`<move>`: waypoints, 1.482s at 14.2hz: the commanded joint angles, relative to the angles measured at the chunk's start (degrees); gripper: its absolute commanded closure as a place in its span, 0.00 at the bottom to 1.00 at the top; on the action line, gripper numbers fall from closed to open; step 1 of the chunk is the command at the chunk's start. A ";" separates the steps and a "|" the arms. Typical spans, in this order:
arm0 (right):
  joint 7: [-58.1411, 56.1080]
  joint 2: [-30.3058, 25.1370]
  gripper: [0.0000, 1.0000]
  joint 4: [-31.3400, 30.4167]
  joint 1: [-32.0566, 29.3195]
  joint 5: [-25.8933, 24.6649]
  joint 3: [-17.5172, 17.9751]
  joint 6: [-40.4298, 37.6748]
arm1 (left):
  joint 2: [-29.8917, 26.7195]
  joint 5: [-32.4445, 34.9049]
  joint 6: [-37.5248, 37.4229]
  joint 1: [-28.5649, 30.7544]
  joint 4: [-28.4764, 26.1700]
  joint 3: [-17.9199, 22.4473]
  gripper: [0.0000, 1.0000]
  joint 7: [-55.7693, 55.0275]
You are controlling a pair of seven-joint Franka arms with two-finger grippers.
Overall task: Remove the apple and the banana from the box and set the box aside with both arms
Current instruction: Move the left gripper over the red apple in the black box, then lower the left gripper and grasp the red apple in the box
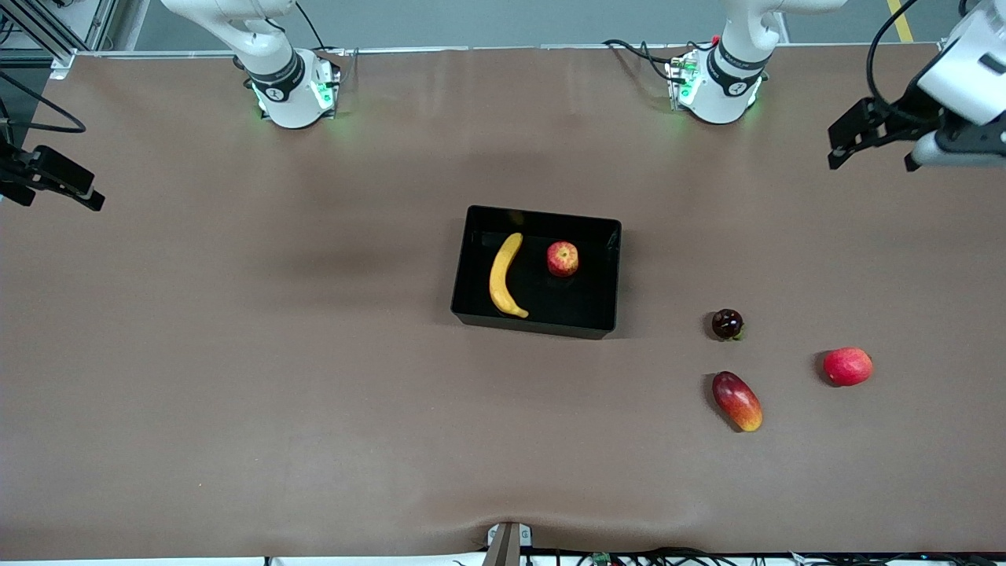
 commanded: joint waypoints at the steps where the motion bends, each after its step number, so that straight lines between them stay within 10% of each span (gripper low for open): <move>1: 0.02 -0.03 0.00 0.37 -0.08 -0.41 0.16 -0.44 | 4.56 -0.79 -1.12 -0.30 2.45 -1.95 0.00 -3.10; 6: 0.02 -0.03 0.00 0.37 -0.16 -0.41 0.16 -0.35 | 10.54 -0.62 4.05 -0.39 0.70 -10.64 0.00 -13.02; 11: 0.02 -0.03 0.00 0.37 -0.08 -0.41 0.16 -0.35 | 11.87 -0.17 25.01 -0.73 -14.03 -18.64 0.00 -21.57; 21: 0.02 -0.03 0.00 0.37 0.01 -0.41 0.16 -0.26 | 26.27 6.15 42.72 -12.15 -18.12 -20.24 0.00 -39.85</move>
